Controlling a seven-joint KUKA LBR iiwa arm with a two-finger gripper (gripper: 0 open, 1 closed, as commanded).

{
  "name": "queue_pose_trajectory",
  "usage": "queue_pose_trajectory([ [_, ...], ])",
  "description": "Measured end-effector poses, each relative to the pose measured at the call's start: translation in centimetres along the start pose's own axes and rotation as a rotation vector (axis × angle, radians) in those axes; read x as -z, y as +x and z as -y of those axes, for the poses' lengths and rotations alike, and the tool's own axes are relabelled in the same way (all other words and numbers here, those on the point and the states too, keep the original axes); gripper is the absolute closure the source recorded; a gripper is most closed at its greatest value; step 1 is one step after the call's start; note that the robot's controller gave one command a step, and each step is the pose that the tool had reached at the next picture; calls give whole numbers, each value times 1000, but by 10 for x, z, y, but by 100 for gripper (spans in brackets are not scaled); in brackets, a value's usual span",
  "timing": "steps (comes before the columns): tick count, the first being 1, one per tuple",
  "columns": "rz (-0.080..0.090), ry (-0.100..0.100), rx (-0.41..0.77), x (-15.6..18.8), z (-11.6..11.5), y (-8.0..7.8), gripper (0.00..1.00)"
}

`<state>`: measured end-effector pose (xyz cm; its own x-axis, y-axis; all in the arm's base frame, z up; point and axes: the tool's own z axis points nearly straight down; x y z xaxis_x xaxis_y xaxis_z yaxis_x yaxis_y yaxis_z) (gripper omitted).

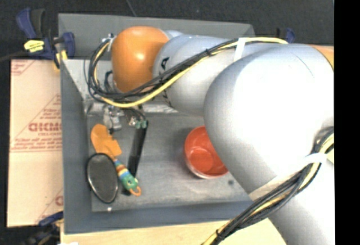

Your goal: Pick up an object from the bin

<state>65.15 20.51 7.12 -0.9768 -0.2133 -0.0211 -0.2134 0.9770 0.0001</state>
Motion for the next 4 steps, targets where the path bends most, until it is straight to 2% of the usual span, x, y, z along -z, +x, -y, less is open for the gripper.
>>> queue_pose_trajectory([
  [1, 3, -2, -166, 0, -16, 14, 100],
  [2, 0, 0, -372, 0, -19, 17, 100],
  [4, 2, -1, -407, 0, -24, 20, 100],
])
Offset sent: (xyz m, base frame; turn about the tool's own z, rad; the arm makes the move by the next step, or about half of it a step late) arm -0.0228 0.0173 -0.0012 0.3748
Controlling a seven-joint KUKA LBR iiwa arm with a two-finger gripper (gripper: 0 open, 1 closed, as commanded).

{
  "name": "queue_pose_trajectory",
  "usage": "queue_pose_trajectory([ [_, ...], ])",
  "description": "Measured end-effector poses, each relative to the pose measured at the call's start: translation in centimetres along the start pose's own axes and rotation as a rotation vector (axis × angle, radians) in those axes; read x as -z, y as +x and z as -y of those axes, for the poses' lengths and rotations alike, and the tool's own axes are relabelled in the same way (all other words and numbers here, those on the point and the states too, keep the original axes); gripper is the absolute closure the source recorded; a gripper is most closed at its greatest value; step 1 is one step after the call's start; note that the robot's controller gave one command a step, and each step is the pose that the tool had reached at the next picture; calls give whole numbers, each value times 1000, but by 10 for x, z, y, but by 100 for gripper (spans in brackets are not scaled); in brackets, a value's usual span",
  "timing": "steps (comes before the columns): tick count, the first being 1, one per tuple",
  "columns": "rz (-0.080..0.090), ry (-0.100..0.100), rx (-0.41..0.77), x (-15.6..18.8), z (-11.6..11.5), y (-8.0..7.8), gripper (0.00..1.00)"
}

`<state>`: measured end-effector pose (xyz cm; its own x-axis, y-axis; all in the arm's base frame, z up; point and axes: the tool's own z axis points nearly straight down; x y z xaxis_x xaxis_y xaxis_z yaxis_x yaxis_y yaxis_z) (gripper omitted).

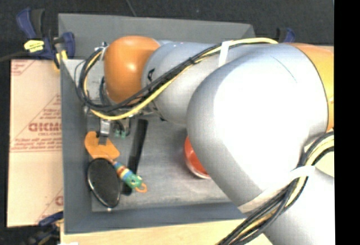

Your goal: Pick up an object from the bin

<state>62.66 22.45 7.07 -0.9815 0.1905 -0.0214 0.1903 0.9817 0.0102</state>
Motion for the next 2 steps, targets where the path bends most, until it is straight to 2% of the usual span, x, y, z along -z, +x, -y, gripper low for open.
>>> queue_pose_trajectory([
  [2, 0, 1, 2, 0, 0, 0, 100],
])
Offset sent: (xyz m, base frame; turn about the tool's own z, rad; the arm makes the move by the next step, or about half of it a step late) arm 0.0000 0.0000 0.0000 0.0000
